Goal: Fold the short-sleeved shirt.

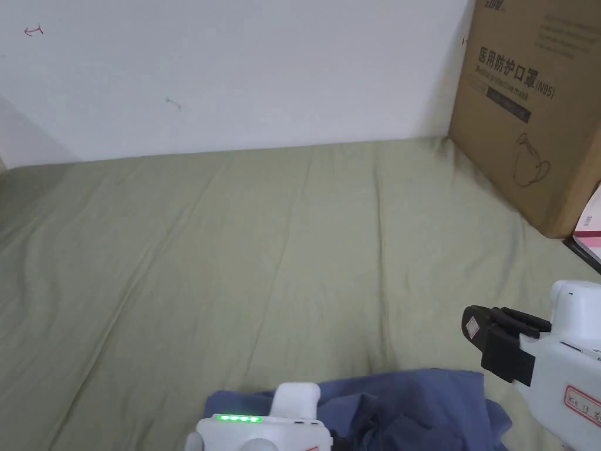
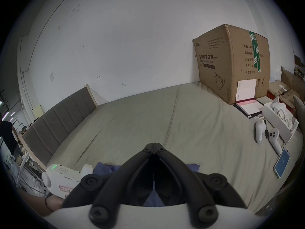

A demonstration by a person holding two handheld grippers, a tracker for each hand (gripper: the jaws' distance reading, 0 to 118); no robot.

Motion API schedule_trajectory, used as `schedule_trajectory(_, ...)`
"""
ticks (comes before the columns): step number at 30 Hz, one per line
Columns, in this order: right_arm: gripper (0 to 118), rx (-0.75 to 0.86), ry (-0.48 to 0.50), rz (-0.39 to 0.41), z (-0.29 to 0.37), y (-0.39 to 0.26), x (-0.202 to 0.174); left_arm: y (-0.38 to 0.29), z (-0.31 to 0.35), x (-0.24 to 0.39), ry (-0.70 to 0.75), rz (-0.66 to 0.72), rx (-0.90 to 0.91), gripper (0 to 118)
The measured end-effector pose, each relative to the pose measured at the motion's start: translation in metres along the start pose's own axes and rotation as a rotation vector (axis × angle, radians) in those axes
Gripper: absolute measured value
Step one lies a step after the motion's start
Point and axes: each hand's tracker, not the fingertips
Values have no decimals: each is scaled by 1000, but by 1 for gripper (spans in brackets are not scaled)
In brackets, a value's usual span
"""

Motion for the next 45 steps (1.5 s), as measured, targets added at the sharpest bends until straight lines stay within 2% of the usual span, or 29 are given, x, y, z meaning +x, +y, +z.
schedule_trajectory(4,0,-20,3,4,-2,-5,-2,-9,-21,10,-178,97,-88,0)
schedule_trajectory(8,0,-24,12,12,1,-6,-4,-15,-45,9,-237,135,-237,0)
schedule_trajectory(11,0,-21,14,20,4,-3,-5,-7,-15,2,-323,173,-134,0)
schedule_trajectory(14,0,-2,12,18,10,1,-4,6,45,-22,-403,196,55,0)
schedule_trajectory(20,0,14,3,4,12,7,-3,13,124,-131,-401,373,205,2)
schedule_trajectory(21,0,12,3,4,11,7,-4,11,129,-146,-376,396,203,9)
schedule_trajectory(22,0,8,3,5,9,7,-6,7,131,-159,-345,415,197,24)
schedule_trajectory(23,0,4,1,7,8,6,-7,3,132,-171,-330,433,186,59)
schedule_trajectory(24,0,0,2,10,7,5,-9,-2,132,-183,-297,452,163,89)
schedule_trajectory(25,0,-7,3,13,6,4,-11,-7,129,-194,-295,470,145,110)
schedule_trajectory(26,0,-13,4,18,5,4,-13,-12,124,-195,-304,479,124,118)
schedule_trajectory(32,0,-52,1,56,-2,1,-24,-37,72,-243,-417,597,42,118)
schedule_trajectory(35,0,-69,-5,72,-6,2,-29,-34,55,-247,-561,649,103,118)
schedule_trajectory(38,0,-77,-4,74,-8,5,-33,-30,30,-239,-720,735,67,118)
schedule_trajectory(40,0,-77,3,72,-9,7,-36,-28,13,-230,-792,714,11,118)
schedule_trajectory(45,0,-77,14,91,-10,11,-44,-33,9,-234,-799,683,40,118)
